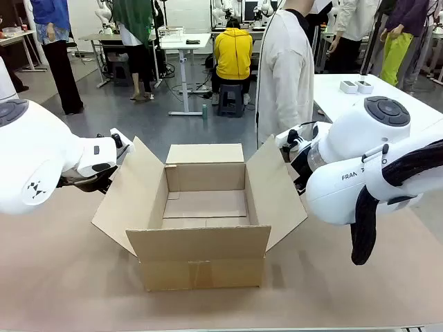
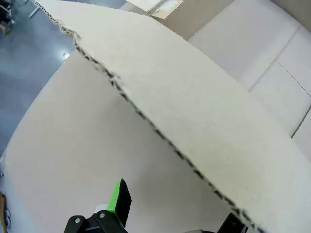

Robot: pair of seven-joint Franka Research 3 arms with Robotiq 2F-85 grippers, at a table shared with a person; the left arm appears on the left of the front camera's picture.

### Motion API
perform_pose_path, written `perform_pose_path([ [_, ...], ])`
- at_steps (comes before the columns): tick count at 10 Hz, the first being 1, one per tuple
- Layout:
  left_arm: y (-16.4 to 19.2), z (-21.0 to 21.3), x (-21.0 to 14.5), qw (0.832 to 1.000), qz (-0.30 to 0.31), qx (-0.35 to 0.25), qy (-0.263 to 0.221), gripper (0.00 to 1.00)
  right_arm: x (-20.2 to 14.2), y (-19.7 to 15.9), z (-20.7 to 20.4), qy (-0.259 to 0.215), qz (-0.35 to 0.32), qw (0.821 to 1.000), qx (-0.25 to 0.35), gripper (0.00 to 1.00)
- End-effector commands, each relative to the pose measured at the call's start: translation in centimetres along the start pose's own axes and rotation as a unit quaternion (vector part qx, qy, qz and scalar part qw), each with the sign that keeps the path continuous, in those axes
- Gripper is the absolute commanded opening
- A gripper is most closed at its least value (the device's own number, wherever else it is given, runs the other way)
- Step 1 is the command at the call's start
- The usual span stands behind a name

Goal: Wrap the clocks to prevent damage.
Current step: Open the side flaps of the Package Box.

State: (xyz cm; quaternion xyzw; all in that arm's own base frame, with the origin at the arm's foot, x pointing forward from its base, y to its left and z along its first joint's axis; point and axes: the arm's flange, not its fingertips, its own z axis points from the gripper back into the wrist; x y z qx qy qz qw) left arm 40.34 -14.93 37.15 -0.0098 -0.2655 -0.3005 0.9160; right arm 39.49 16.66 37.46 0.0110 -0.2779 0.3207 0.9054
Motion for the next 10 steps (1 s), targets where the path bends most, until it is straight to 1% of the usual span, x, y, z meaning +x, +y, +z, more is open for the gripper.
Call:
perform_pose_path([
  [1,0.00,0.00,0.00,1.000,0.000,0.000,0.000,1.00,0.00,0.00,0.00,0.000,0.000,1.000,0.000,1.00],
  [10,0.00,0.00,0.00,1.000,0.000,0.000,0.000,1.00,0.00,0.00,0.00,0.000,0.000,1.000,0.000,1.00],
])
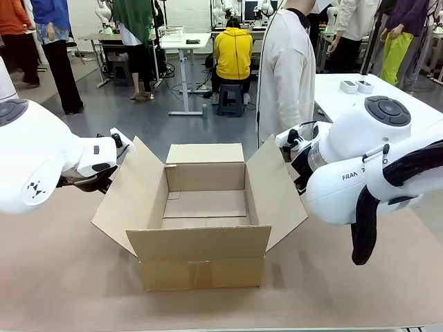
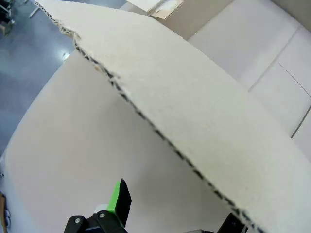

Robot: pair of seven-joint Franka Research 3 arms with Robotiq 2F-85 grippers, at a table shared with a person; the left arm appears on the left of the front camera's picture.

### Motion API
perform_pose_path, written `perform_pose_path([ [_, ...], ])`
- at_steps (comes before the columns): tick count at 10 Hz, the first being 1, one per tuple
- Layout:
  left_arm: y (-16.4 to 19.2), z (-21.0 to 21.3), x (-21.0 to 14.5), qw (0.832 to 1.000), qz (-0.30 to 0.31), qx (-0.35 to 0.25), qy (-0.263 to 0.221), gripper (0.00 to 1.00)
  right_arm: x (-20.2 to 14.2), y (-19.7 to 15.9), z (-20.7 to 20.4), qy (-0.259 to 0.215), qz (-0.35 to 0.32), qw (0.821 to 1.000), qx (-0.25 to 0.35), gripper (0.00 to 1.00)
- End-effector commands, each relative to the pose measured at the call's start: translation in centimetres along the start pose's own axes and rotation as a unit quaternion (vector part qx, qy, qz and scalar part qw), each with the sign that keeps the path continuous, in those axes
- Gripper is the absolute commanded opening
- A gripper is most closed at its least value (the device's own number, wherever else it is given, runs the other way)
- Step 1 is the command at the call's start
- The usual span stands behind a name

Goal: Wrap the clocks to prevent damage.
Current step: Open the side flaps of the Package Box.

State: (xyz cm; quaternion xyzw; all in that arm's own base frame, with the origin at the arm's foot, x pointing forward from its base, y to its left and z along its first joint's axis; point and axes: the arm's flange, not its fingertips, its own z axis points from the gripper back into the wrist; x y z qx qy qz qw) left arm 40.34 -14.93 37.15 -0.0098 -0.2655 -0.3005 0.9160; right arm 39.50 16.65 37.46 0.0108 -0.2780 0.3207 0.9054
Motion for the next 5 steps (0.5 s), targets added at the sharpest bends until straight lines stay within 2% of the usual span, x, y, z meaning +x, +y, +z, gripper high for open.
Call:
perform_pose_path([
  [1,0.0,0.0,0.0,1.000,0.000,0.000,0.000,1.00,0.0,0.0,0.0,0.000,0.000,1.000,0.000,1.00],
  [3,0.0,0.0,0.0,1.000,0.000,0.000,0.000,1.00,0.0,0.0,0.0,0.000,0.000,1.000,0.000,1.00],
  [4,3.6,3.4,1.3,0.999,-0.034,-0.025,0.003,1.00,1.0,-2.6,4.3,-0.013,0.002,1.000,0.008,1.00],
  [5,5.3,5.6,1.3,0.999,-0.039,-0.027,0.009,1.00,1.1,-3.9,7.2,-0.011,0.003,1.000,-0.003,1.00],
])
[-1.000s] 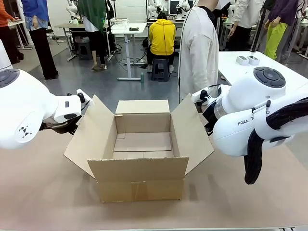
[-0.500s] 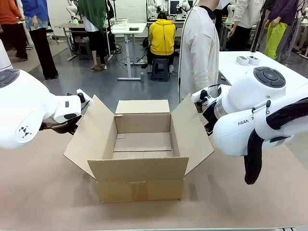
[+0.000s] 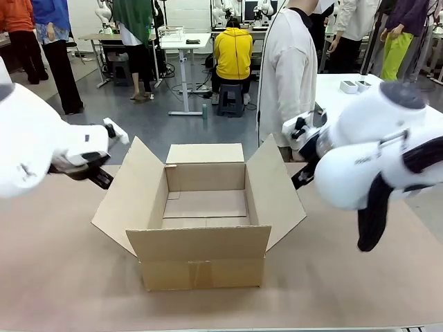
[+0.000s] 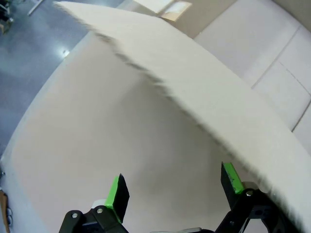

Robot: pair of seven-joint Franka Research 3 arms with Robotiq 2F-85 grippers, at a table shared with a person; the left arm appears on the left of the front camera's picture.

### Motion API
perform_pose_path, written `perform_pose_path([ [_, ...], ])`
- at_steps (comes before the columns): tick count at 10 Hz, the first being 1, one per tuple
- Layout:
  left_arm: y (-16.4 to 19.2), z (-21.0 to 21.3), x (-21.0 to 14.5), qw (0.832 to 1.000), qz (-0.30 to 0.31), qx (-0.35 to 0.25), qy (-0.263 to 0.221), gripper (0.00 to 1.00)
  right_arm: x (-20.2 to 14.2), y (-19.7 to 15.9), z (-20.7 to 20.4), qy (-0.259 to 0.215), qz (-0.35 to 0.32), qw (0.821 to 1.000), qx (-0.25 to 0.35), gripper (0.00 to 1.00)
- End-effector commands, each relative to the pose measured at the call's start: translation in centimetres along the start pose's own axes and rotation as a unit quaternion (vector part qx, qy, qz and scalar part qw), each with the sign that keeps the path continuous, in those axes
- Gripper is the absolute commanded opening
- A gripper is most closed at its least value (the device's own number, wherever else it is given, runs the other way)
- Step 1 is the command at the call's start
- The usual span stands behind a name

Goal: Wrap the clocks to prevent damage.
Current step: Open the side flaps of the Package Box.

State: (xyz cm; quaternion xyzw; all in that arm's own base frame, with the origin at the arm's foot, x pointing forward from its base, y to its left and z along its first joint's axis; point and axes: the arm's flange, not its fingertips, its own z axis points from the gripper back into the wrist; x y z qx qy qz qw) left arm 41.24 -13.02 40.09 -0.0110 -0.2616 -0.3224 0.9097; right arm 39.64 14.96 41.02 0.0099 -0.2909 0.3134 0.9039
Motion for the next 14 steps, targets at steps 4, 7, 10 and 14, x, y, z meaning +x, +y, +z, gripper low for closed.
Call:
perform_pose_path([
  [4,6.5,15.6,0.7,0.997,-0.075,-0.032,0.012,1.00,2.7,-2.5,18.3,0.046,0.020,0.997,-0.051,1.00],
  [7,6.0,19.6,0.3,0.998,-0.052,0.026,0.000,1.00,2.0,-1.3,20.8,0.051,-0.012,0.990,-0.131,1.00],
  [10,6.9,19.4,0.9,0.997,-0.067,-0.027,-0.006,1.00,2.4,-2.1,22.0,0.040,0.021,0.997,-0.061,1.00],
  [14,9.1,19.1,0.6,0.985,-0.080,-0.149,-0.039,1.00,2.3,-1.9,22.2,0.044,0.015,0.996,-0.071,1.00],
])
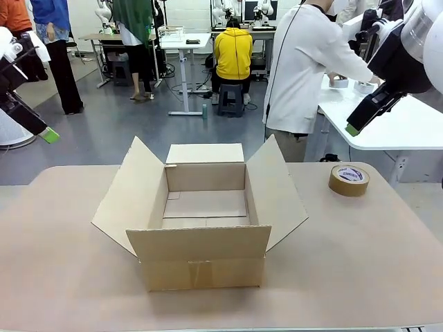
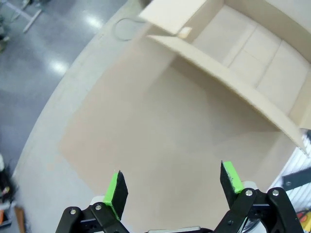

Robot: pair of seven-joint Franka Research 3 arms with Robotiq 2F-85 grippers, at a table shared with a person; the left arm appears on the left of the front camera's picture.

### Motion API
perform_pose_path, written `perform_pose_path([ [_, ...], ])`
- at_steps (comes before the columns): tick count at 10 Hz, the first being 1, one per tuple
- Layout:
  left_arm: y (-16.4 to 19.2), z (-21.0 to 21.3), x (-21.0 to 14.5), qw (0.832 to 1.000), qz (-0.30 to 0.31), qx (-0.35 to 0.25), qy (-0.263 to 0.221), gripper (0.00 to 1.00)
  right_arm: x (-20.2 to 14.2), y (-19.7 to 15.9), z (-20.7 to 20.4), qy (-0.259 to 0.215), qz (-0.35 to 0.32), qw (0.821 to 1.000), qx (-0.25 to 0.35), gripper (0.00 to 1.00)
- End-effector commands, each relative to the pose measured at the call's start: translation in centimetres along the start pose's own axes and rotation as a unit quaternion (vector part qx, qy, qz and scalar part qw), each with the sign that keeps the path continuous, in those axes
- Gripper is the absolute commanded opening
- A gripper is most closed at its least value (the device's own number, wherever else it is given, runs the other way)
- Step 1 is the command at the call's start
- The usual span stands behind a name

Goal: Wrap the clocks to prevent damage.
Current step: Open the side flaps of the Package Box.

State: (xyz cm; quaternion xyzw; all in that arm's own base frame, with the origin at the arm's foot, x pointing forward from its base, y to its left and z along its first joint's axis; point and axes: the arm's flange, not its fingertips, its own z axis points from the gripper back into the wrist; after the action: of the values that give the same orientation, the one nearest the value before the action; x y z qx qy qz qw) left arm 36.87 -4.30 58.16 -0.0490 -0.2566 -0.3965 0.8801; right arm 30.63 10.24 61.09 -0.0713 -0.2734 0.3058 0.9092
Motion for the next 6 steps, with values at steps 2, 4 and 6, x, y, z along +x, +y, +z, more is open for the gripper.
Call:
perform_pose_path([
  [2,5.6,-0.5,-1.3,0.956,-0.023,-0.258,-0.140,1.00,-1.9,-3.6,-0.3,-0.088,0.017,0.988,0.126,1.00],
  [4,7.7,-1.2,-2.5,0.930,-0.019,-0.313,-0.191,1.00,-3.4,-6.4,-1.4,-0.148,0.024,0.967,0.204,1.00],
  [6,9.4,-1.5,-3.4,0.915,-0.048,-0.337,-0.218,1.00,-4.4,-8.8,-3.2,-0.194,0.037,0.941,0.273,1.00],
])
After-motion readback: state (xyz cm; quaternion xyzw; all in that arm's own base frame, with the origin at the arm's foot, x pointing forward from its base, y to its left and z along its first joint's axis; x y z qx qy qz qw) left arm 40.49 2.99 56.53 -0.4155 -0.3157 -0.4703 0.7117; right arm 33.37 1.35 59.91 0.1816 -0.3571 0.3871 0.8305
